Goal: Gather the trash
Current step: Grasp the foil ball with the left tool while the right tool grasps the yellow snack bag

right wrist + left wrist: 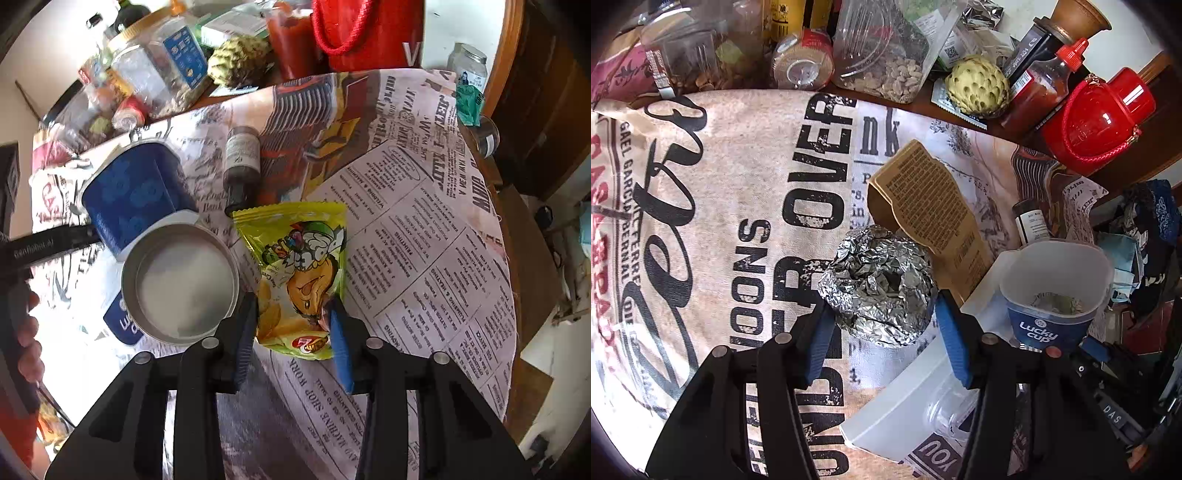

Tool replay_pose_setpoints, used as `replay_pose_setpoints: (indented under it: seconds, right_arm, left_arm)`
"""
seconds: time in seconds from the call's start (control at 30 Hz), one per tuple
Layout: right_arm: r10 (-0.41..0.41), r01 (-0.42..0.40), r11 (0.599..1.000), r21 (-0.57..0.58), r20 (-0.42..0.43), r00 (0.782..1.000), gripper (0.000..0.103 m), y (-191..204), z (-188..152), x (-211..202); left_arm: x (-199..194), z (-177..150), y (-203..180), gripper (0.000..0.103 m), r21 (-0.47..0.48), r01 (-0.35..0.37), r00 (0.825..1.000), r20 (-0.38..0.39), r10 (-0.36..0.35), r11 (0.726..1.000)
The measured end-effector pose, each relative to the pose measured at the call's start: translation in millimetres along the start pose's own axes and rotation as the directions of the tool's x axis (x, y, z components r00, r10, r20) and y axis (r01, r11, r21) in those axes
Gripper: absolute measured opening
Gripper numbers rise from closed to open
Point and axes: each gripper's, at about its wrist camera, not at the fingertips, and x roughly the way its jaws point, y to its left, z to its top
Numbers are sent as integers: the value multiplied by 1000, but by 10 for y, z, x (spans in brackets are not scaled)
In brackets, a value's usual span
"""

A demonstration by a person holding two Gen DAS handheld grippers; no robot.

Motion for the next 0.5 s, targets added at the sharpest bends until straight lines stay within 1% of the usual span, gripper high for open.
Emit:
replay_pose_setpoints:
  seconds: [0.03,0.1,0.13,0.3,0.4,0.5]
  right_arm:
    - [-5,5,1000,-6,0,1000,28,13,-10,-1]
    - [-13,13,1000,-24,-2,1000,14,48,-35,-3]
    - [-8,8,1000,-27,2,1000,10,56,-44,-23]
    - [-3,3,1000,-14,5,1000,8,13,-81,-129]
    - [19,-19,1000,6,28,999,8,-31,-88,-295]
    - [45,-47,999,16,73,996,8,-49,-89,-552]
  left_arm:
    - [-24,-3,-4,53,-1,-6,1000,8,6,1000]
    - [-94,-11,-9,53,-4,-9,1000,19,9,1000]
    - [-139,-16,-6,53,-5,-10,1000,26,10,1000]
    - [-431,-63,-40,53,-1,-27,997,76,27,1000]
    - [-648,-110,-92,53,7,-58,991,117,56,998]
    - [-920,-184,-183,53,12,-70,984,166,68,997]
